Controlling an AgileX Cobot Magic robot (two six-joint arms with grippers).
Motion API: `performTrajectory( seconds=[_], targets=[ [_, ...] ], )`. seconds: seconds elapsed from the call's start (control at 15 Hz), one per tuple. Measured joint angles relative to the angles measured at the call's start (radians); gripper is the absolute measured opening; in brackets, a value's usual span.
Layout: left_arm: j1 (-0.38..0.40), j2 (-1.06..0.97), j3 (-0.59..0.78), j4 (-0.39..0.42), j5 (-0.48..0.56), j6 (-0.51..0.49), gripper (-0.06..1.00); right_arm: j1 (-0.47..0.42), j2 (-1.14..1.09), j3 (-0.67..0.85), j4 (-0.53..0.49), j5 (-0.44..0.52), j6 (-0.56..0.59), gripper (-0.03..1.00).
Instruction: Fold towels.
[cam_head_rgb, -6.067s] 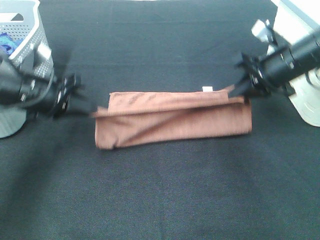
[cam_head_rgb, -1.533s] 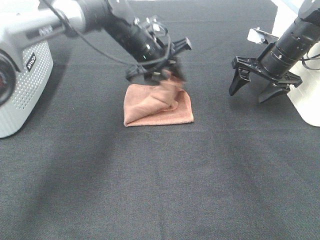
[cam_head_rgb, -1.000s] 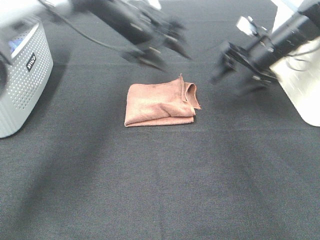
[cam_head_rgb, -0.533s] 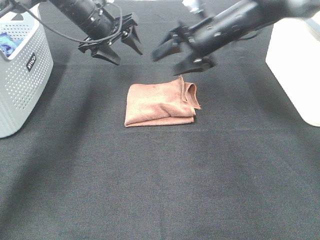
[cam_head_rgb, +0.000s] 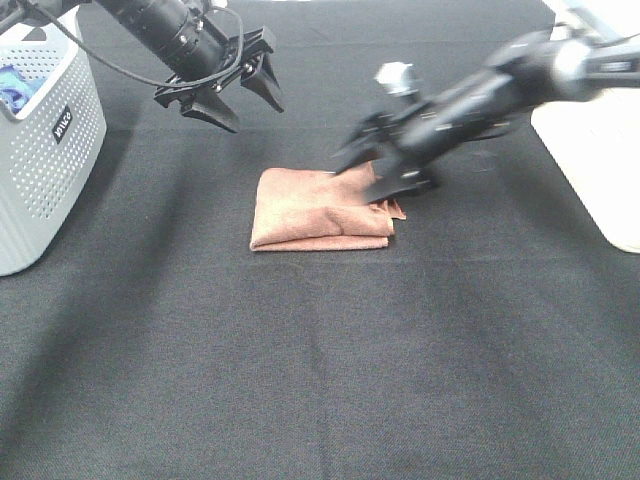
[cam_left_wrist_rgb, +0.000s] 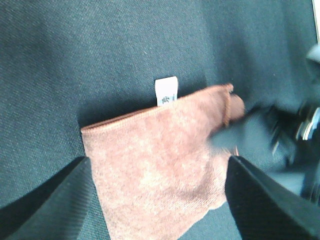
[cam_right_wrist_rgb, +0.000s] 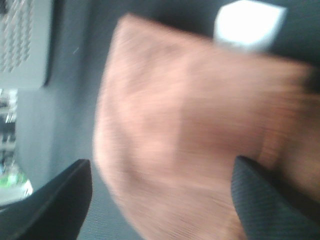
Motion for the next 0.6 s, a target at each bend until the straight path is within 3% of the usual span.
performTrajectory(
  seconds=[0.13,0.33,0.53,0.6],
  targets=[
    [0.000,0.000,0.000,0.000,0.000,0.000,0.71,-0.045,0.000,-0.003,-0.019,-0.007,0.000,0.73],
    [0.000,0.000,0.000,0.000,0.000,-0.001,0.71,-0.047,0.000,-0.008,-0.140,-0.047,0.036,0.73],
    [0.000,0.000,-0.003,-0.002,0.002,-0.001,0.71,-0.044,-0.011,-0.012,-0.196,-0.051,0.079,0.73],
    [0.000,-0.004,-0.015,0.000,0.005,0.009,0.71,-0.044,-0.035,-0.012,-0.277,-0.050,0.104,0.73]
  ],
)
